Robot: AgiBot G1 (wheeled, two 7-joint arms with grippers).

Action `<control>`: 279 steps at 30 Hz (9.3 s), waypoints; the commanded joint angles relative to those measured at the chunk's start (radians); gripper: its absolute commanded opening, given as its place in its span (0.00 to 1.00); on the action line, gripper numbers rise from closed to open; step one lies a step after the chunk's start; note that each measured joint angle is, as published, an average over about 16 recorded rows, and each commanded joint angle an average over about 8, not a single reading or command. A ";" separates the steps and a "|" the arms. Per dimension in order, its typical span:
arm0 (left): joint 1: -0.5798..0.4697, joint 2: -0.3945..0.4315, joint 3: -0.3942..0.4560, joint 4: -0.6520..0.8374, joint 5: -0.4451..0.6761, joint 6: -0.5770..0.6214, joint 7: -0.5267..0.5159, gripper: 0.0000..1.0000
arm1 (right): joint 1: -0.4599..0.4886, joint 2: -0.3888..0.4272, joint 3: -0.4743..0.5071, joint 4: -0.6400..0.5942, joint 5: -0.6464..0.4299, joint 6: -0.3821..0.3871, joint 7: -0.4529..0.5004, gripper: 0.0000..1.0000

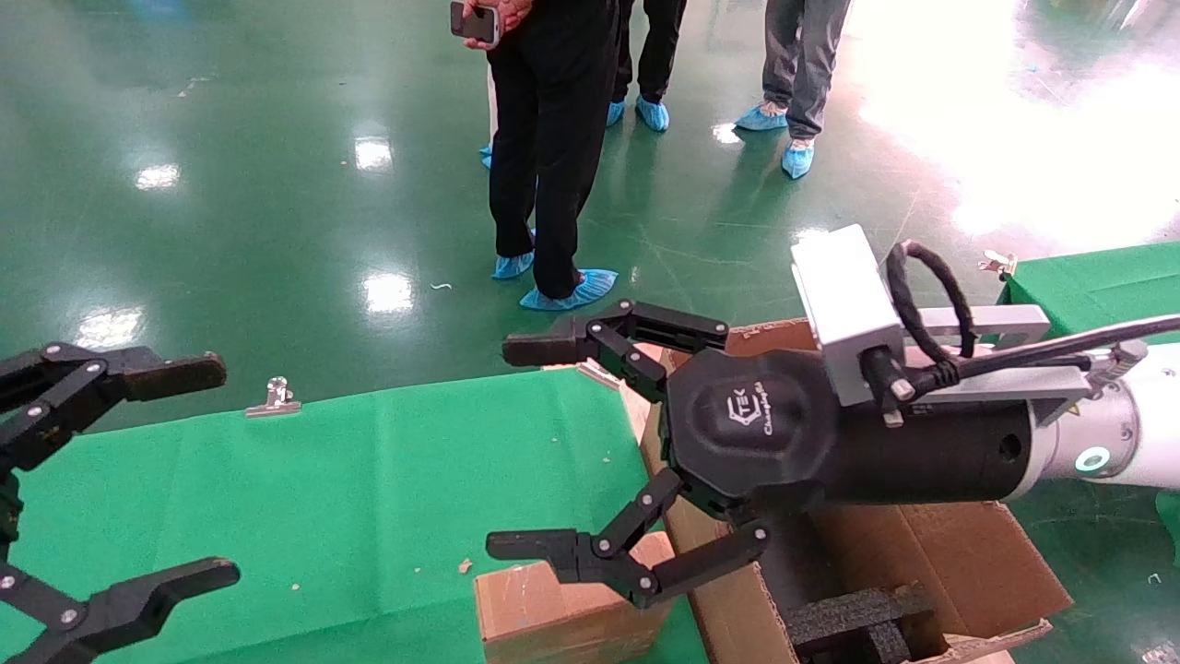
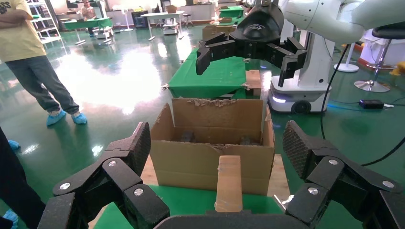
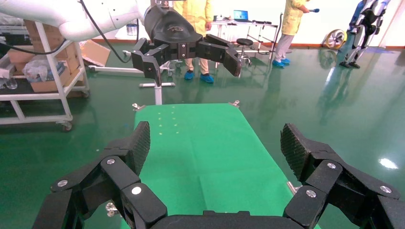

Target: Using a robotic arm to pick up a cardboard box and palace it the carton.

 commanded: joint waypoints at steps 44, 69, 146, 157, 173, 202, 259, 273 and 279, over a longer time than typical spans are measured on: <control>0.000 0.000 0.000 0.000 0.000 0.000 0.000 0.00 | 0.386 -0.158 -0.473 -0.097 -0.550 -0.097 0.074 1.00; 0.000 0.000 0.001 0.000 0.000 0.000 0.000 1.00 | 0.625 -0.351 -0.835 -0.265 -0.725 -0.086 -0.057 0.81; 0.000 0.000 0.001 0.001 -0.001 0.000 0.001 1.00 | 1.192 -0.063 -1.053 -0.415 -0.489 -0.106 -0.151 0.00; 0.000 0.000 0.001 0.001 -0.001 -0.001 0.001 1.00 | 1.375 0.116 -1.272 -0.338 -0.526 -0.106 -0.059 0.00; 0.000 0.000 0.002 0.001 -0.002 -0.001 0.001 1.00 | 1.337 0.327 -1.444 -0.342 -0.503 0.052 0.200 0.00; 0.000 -0.001 0.002 0.001 -0.002 -0.001 0.001 1.00 | 1.129 0.546 -1.539 -0.155 -0.386 0.454 0.568 0.00; 0.000 -0.001 0.002 0.001 -0.003 -0.001 0.002 1.00 | 0.789 0.246 -1.725 -0.186 -0.591 1.001 1.116 0.00; -0.001 -0.001 0.003 0.001 -0.003 -0.001 0.002 1.00 | 0.642 0.186 -1.721 -0.266 -0.494 1.091 1.064 0.00; -0.001 -0.001 0.003 0.001 -0.003 -0.001 0.002 1.00 | 0.587 0.163 -1.709 -0.307 -0.446 1.097 1.022 0.00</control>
